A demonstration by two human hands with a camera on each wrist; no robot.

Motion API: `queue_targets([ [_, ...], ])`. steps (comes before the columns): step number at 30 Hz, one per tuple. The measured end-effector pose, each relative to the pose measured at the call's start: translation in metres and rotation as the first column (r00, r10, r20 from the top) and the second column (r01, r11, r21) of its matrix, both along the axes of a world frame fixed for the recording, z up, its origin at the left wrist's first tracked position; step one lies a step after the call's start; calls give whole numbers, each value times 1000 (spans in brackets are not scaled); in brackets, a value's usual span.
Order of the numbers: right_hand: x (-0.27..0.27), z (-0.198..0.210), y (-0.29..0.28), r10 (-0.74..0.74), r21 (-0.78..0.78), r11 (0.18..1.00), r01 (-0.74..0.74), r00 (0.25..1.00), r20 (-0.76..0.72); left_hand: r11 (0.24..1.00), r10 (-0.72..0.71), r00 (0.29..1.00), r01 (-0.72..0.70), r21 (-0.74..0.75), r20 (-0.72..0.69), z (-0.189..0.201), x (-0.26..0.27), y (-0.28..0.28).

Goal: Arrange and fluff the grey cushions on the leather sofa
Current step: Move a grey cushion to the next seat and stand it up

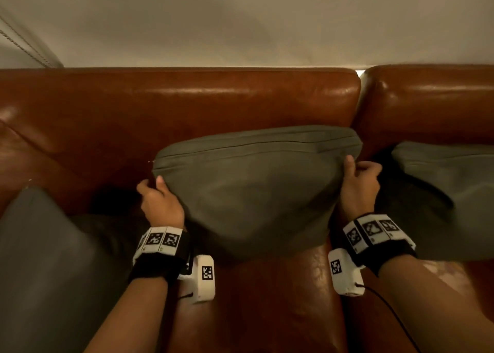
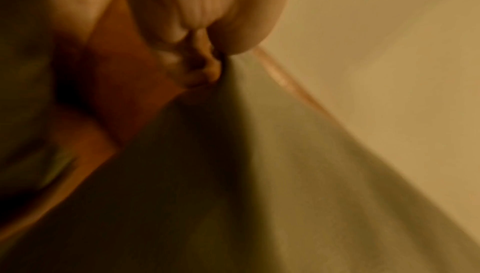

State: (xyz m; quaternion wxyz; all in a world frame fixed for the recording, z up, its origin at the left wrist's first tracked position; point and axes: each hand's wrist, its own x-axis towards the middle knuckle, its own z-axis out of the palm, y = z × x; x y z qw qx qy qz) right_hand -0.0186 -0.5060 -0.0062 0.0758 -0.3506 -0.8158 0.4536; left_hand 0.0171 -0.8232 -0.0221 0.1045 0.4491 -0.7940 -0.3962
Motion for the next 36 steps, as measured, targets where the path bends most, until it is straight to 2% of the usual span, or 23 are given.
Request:
queue_targets([
  [2,0,14,-9,-3,222,974,34,991,-137,988,-6,998,-4,-153,-62,10,-7,0],
  [3,-1,18,-21,88,368,930,-14,979,-184,967,-57,992,28,-253,-109,16,-10,6],
  [4,-2,19,-39,242,484,868,-116,948,-208,932,-155,975,90,-351,-160,20,-13,17],
  [5,-2,17,-62,431,569,784,-250,878,-209,875,-297,937,190,-445,-185,23,-17,33],
  [6,-2,13,-87,599,629,675,-385,784,-163,802,-446,879,309,-511,-167,25,-19,53],
  [8,2,-4,-124,793,658,447,-607,609,24,669,-657,753,574,-472,-16,18,-18,86],
  [9,1,-12,-127,816,658,362,-660,565,118,611,-707,702,670,-421,91,9,-16,93],
  [10,-2,-16,-118,801,662,328,-674,570,185,558,-720,666,722,-409,193,-2,-13,90],
  [12,-8,-23,-79,690,658,392,-643,679,251,503,-669,673,723,-474,317,-21,-5,63],
  [13,-10,-27,-53,617,670,437,-601,742,263,512,-628,701,699,-500,337,-27,-3,46],
  [15,-12,-29,-14,551,614,494,-616,768,326,584,-565,759,645,-493,324,-29,0,20],
  [17,-10,-27,-3,521,538,618,-573,811,266,700,-498,837,542,-466,226,-26,5,13],
  [18,-8,-25,-4,450,474,743,-472,877,167,793,-409,907,409,-451,103,-25,6,14],
  [19,-7,-22,-8,303,361,881,-304,951,62,896,-272,962,245,-371,-20,-22,6,16],
  [20,-7,-18,-11,117,214,970,-115,993,3,972,-109,988,82,-222,-113,-15,4,18],
  [21,-7,-12,-14,-28,67,997,28,1000,-5,998,22,989,-30,-52,-144,-7,1,21],
  [22,-5,-6,-16,-95,-51,994,95,995,5,993,85,988,-74,87,-132,0,0,22],
  [23,-3,-2,-15,-103,-109,989,103,995,-2,987,82,990,-65,144,-115,7,-2,22],
  [27,5,9,-9,-99,-65,994,94,992,-83,999,-41,978,45,19,-206,28,-7,17],
  [30,12,-9,-4,-72,-119,989,84,993,98,993,-100,991,105,53,-93,15,-11,11],
  [32,10,-15,-6,-52,-153,985,81,982,183,990,-94,996,94,101,-1,4,-14,7],
  [34,4,-12,-7,-86,-78,992,94,991,105,998,-23,1000,24,52,-16,-1,-17,4],
  [36,0,0,-7,-71,104,992,76,996,-54,996,-7,998,1,-85,-64,10,-21,4],
])
